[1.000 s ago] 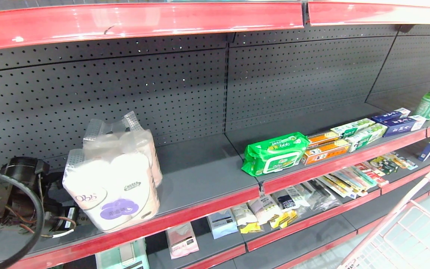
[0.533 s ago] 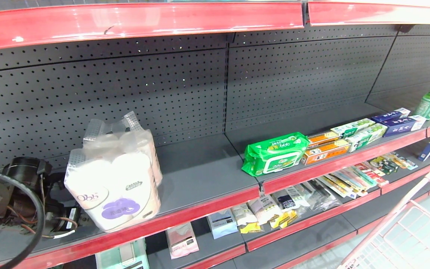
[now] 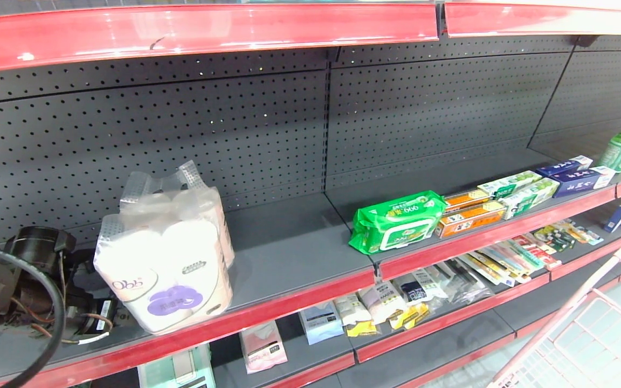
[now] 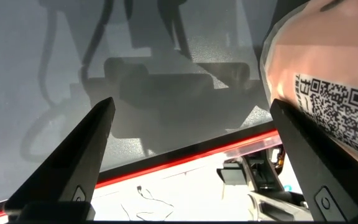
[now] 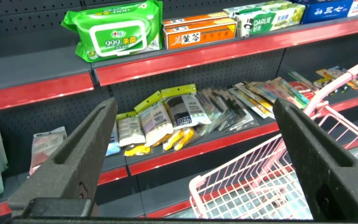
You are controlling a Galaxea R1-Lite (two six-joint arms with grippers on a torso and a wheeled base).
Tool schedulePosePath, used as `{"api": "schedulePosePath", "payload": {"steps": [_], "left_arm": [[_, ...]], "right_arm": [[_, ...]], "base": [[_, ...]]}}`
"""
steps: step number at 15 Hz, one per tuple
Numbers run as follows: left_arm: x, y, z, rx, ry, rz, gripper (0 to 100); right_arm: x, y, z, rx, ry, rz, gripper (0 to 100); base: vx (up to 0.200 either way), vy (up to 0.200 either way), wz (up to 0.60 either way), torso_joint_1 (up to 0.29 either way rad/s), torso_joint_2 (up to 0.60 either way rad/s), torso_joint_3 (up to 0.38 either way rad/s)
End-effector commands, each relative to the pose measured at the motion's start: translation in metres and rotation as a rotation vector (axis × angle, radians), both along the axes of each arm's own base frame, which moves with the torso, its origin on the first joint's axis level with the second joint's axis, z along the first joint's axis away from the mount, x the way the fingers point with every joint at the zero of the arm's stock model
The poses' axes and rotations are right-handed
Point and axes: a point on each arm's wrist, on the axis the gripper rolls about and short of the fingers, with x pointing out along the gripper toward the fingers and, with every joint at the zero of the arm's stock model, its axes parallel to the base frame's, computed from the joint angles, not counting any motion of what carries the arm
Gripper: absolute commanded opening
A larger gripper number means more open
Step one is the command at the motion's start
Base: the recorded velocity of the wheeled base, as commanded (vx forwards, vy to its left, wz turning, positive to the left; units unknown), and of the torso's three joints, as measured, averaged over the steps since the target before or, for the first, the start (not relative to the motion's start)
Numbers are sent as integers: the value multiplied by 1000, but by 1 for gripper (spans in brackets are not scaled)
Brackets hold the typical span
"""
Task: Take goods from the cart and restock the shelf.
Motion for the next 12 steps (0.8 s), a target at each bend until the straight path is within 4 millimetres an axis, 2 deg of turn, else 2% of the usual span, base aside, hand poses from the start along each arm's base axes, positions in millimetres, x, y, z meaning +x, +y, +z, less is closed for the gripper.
{"api": "schedulePosePath", "payload": {"steps": [1,7,12], "left_arm": [[0,-2,0,-1,2,-8,100],[0,-1,1,1,-2,-4,100],[-4,16,7,29,-30,33,100]], "right_arm": [[0,0,0,0,0,-1,100],[0,0,0,0,1,-1,100],[0,0,0,0,0,-1,100]], "base": [[0,0,0,0,0,0],[0,0,0,0,0,0],[0,0,0,0,0,0]]}}
